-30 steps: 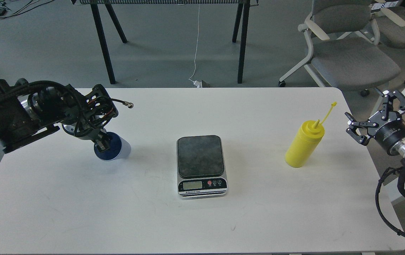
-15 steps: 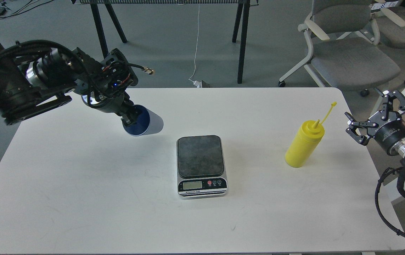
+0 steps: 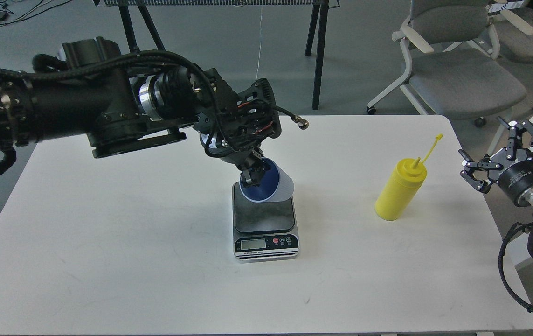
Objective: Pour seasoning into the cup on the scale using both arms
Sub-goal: 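Lift the blue cup with the left gripper and carry it onto the scale, then set the cup down on the scale and open the left gripper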
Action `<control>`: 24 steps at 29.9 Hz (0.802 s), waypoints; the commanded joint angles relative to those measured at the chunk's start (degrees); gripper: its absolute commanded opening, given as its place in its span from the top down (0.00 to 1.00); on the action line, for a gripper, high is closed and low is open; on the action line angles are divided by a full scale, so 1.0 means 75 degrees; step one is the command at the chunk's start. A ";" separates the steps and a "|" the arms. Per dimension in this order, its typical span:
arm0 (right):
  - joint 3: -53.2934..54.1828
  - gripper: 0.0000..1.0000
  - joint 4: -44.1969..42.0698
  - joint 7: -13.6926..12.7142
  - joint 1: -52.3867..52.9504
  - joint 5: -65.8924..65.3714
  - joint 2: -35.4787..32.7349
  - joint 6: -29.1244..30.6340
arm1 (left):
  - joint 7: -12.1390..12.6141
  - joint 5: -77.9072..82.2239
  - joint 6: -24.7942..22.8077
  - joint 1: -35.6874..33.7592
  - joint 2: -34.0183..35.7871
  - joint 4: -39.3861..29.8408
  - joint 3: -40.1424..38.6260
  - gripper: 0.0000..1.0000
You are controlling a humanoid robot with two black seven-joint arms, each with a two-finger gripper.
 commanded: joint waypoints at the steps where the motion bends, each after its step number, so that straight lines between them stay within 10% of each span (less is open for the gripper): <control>1: 0.0000 0.00 -0.0014 -0.0001 -0.0022 -0.0001 -0.0035 0.0000 | 0.0000 0.0001 0.0000 0.0086 -0.0145 0.0255 0.0090 0.95; 24: 0.0000 0.00 -0.0038 0.0152 -0.0104 -0.0001 -0.0012 0.0000 | 0.0000 0.0001 0.0000 0.0590 -0.0368 0.0724 0.0477 0.93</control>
